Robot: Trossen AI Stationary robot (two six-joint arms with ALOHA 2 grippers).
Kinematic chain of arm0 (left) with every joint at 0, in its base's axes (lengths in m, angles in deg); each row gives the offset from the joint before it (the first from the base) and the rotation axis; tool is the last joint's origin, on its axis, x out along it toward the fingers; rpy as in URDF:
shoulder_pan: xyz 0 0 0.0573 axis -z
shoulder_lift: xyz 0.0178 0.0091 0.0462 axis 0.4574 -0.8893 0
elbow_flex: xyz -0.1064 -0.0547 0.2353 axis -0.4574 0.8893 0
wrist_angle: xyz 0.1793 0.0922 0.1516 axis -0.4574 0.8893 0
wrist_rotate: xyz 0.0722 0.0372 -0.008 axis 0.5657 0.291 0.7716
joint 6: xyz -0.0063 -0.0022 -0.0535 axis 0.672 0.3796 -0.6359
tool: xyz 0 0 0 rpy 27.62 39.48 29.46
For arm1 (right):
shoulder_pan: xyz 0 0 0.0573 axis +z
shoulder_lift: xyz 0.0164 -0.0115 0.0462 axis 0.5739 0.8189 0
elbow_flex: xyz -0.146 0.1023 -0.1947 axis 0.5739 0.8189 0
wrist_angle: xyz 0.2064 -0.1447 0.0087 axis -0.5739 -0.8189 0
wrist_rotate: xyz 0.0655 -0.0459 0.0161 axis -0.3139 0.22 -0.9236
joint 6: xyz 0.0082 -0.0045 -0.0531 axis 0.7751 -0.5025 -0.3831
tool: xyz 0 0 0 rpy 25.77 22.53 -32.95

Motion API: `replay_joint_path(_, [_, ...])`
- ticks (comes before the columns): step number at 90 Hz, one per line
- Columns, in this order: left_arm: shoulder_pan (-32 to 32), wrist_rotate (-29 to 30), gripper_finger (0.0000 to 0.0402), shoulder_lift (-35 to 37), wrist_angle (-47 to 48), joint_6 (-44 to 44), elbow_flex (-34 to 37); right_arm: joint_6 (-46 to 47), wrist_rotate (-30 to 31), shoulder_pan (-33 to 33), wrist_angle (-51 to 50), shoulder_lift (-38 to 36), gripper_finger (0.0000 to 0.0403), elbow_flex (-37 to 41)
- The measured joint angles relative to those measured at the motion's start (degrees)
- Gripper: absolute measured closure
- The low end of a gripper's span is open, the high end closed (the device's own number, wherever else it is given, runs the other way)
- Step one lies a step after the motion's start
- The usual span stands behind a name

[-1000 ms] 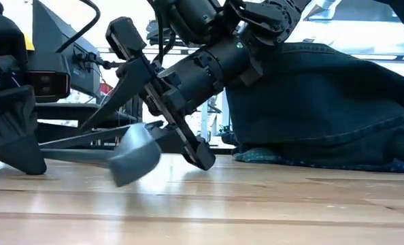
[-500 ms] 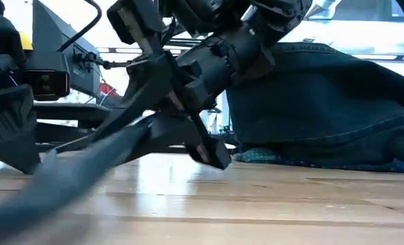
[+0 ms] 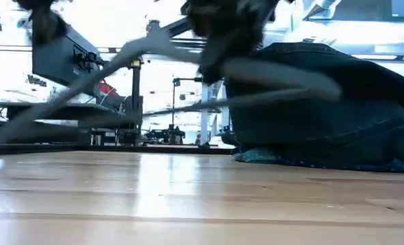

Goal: Hang clothes
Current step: Hang the gray hanger on the rack

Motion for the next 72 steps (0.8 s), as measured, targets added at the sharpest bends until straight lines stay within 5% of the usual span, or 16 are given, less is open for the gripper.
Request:
replay_joint_path(36, [-22.44, 1.66, 0.0399, 4.09, 14.81, 28.29, -27.91, -18.39, 0.14, -13.87, -10.47, -18.61, 0.0375, -0.09])
replay_joint_path(55, [-34.04, -1.03, 0.0345, -4.13, 24.47, 32.31, -39.96, -26.65, -4.65, -21.28, -12.70, -21.85, 0.0375, -0.67])
replay_joint_path(72, [-43.11, -8.13, 0.0287, -14.11, 43.83, 30.68, -48.40, -34.31, -5.51, -24.70, -16.45, -21.85, 0.0375, -3.34])
